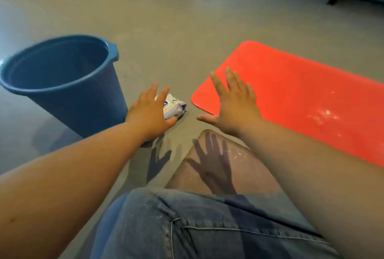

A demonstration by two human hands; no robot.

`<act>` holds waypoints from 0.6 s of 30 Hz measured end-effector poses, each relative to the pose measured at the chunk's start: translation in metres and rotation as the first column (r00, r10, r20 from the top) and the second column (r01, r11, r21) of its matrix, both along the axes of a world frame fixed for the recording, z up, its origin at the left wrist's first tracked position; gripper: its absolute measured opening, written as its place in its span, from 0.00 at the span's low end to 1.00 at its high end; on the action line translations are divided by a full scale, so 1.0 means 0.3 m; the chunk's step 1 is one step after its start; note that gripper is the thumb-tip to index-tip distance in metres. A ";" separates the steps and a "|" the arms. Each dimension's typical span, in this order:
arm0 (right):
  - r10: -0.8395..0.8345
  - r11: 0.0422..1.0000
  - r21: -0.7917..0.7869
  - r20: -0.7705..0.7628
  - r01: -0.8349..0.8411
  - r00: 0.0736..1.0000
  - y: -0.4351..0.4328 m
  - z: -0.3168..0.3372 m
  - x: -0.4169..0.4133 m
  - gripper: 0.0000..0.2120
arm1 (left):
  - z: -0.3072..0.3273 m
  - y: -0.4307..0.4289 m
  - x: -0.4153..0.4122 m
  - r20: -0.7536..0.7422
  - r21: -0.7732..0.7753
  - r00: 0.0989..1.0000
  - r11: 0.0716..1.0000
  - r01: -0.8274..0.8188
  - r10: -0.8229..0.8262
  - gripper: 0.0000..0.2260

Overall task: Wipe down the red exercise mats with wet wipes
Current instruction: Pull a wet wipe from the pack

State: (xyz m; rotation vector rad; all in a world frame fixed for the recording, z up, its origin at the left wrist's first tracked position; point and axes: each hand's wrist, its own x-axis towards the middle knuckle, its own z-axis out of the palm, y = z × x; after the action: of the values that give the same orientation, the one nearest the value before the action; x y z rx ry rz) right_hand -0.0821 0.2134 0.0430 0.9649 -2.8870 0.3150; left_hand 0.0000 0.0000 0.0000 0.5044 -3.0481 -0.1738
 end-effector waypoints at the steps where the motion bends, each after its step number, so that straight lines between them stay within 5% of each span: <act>1: 0.016 1.000 0.019 0.021 -0.016 1.000 -0.027 -0.032 -0.008 0.53 | -0.035 -0.016 -0.020 0.049 0.092 0.998 0.994 -0.054 0.050 0.40; 4: 0.043 0.998 0.040 0.095 -0.047 0.995 -0.088 -0.125 -0.029 0.52 | -0.137 -0.097 -0.081 0.215 0.242 0.964 0.948 -0.205 0.154 0.40; 9: 0.060 0.996 0.049 0.164 -0.069 0.985 -0.106 -0.197 -0.040 0.52 | -0.183 -0.183 -0.146 0.237 0.359 0.938 0.874 -0.326 0.252 0.27; 15: 0.086 0.990 0.095 0.198 -0.106 0.976 -0.106 -0.252 -0.011 0.50 | -0.176 -0.142 -0.113 0.290 -0.016 0.948 0.991 -0.131 0.130 0.27; 18: 0.157 0.974 0.121 0.251 -0.192 0.955 -0.121 -0.285 0.006 0.47 | -0.178 -0.080 -0.095 0.208 0.174 0.975 0.979 -0.110 0.073 0.28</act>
State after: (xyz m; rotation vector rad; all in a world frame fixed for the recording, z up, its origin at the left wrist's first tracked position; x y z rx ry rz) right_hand -0.0801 0.1771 -0.0425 1.2971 -3.0818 0.2533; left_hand -0.0284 -0.0239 -0.0533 0.7155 -3.2120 -0.4299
